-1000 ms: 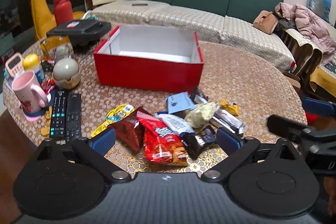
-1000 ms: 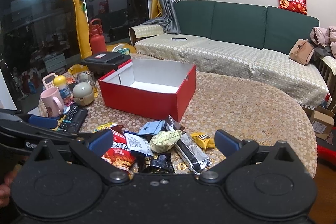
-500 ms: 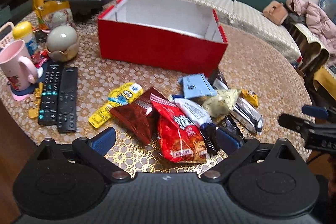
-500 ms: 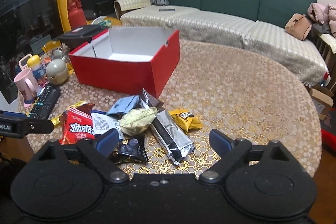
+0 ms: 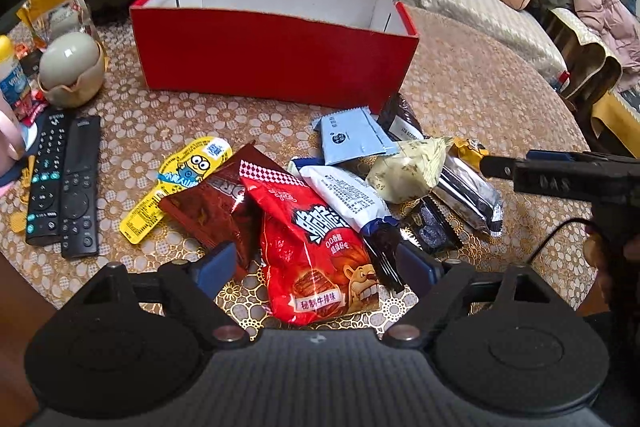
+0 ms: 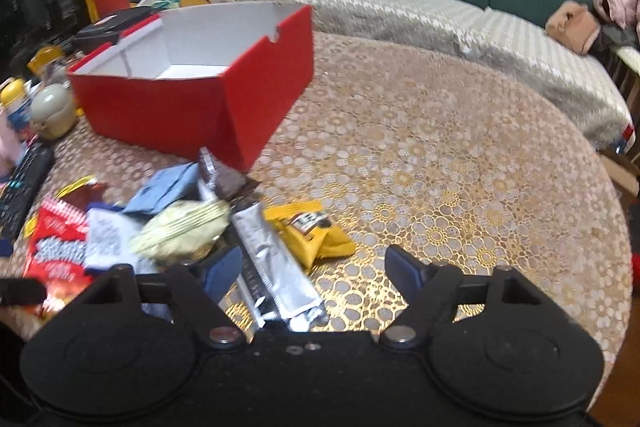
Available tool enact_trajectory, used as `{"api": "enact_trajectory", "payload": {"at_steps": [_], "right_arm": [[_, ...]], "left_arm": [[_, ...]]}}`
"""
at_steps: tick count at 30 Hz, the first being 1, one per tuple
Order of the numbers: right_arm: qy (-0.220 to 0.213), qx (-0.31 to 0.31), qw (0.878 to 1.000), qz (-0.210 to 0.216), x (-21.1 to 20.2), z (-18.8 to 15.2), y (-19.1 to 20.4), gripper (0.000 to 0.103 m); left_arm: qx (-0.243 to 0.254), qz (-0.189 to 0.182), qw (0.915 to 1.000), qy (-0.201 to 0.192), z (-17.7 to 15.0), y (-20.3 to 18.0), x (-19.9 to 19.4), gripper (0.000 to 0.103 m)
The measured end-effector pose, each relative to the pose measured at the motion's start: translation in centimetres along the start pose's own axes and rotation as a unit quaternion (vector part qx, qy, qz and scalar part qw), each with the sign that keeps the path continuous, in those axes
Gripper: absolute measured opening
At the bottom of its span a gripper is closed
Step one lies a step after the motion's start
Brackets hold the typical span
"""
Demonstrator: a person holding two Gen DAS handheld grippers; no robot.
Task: Organize snacks
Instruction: 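Grasp the red chip bag with the left tool while the right tool grasps the yellow candy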
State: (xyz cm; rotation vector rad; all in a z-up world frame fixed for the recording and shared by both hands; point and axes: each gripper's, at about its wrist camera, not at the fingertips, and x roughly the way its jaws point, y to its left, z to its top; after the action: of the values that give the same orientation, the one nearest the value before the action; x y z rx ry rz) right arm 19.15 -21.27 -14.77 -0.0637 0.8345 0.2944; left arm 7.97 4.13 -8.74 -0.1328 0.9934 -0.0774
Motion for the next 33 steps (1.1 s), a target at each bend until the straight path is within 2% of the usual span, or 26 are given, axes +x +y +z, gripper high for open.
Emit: {"api": "enact_trajectory", "payload": {"at_steps": [4, 9, 14, 18, 23, 33], "right_arm": [[0.020, 0.025, 0.999, 0.014, 2.0, 0.9, -0.9, 0.074], [0.042, 0.023, 0.998, 0.031, 4.0, 1.3, -1.4, 0.067], [0.045, 0.024, 0.997, 0.051, 4.9, 1.9, -1.8, 0.066], [0.048, 0.027, 0.996, 0.069, 5.1, 2.0, -1.9, 0.063], [0.042, 0.027, 0.995, 0.084, 5.0, 2.0, -1.7, 0.048], [0.023, 0.034, 0.996, 0.074, 4.3, 1.6, -1.9, 0.044]], "left_arm": [[-0.007, -0.003, 0.9999, 0.013, 0.3, 0.1, 1.0, 0.080], [-0.003, -0.003, 0.9998, 0.022, 0.5, -0.3, 1.8, 0.075], [-0.006, -0.003, 0.9996, 0.028, 0.7, -0.2, 2.5, 0.073], [-0.016, -0.004, 0.9991, 0.038, 0.9, 0.0, 3.1, 0.065], [-0.020, -0.010, 0.9988, 0.044, 1.0, 0.0, 3.5, 0.052], [-0.034, -0.018, 0.9987, 0.033, 1.0, 0.4, 2.7, 0.035]]}}
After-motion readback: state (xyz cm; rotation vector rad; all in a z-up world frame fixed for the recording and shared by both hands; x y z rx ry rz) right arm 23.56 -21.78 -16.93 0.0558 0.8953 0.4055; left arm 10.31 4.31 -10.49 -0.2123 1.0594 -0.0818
